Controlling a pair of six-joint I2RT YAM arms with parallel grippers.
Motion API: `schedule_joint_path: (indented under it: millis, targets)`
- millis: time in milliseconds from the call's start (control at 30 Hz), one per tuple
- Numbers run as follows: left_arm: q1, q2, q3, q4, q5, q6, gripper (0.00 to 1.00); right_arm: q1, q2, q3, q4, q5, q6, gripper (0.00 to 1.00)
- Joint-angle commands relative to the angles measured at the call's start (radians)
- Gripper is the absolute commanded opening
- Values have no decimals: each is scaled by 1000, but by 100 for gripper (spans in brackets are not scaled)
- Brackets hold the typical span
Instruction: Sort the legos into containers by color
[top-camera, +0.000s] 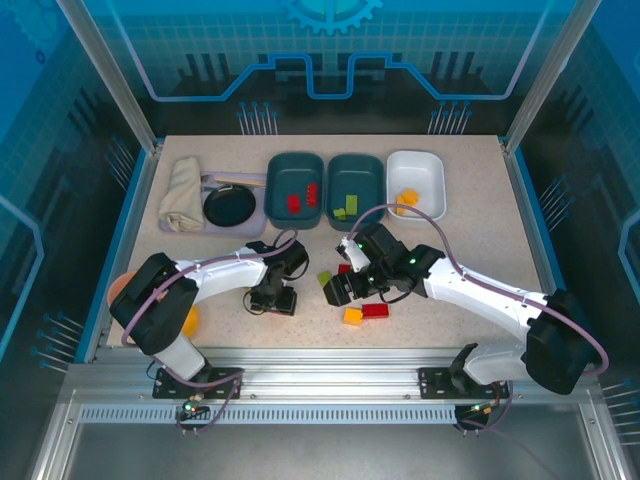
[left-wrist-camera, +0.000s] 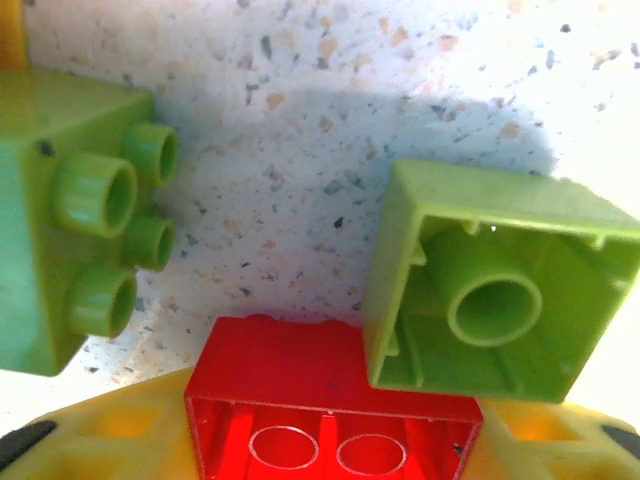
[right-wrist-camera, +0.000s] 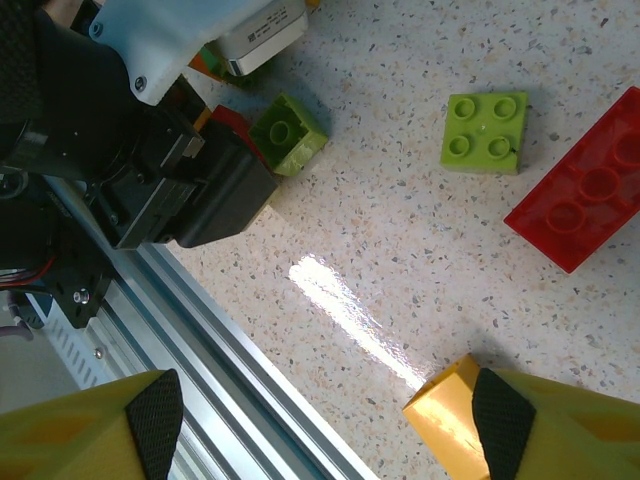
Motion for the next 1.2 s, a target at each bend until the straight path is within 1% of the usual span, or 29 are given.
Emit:
schedule_joint_path:
  millis: [0,133,233,333,400,500,567,733,833,933,1033,1167]
  targets:
    - [-8,2,-7,24,2,8,44,-4,-10,3,-6,7,8,78]
    - [-13,-73,-1,-43,-12,-22,42,-8,-28,22,-27,23,6,77]
    - [-14,-190,10,-130,-15,-65,42,-25,-64,54,-54,55,15,76]
    - [2,-285,86,-235,-26,-89,42,-73,-103,85,-50,73,56,76]
    - [48,-315,164,-287,-16,-83,42,-115,-118,113,-30,85,93,76]
    - [139,-298,292,-303,19,-52,42,-167,-106,162,7,80,132,76]
    - [198,-242,393,-299,47,-24,42,-205,-82,200,42,66,159,76]
    - [265,-42,620,-284,61,28,41,-267,9,281,116,48,205,78]
    - [290,116,752,-291,58,27,40,-291,81,350,106,27,221,77]
    - [319,279,902,-320,56,2,40,-296,143,415,61,32,205,77]
    - [334,409,1029,-350,38,-16,39,-305,183,439,36,31,203,77]
    - [341,589,1206,-438,14,-18,39,-328,218,445,15,5,225,76]
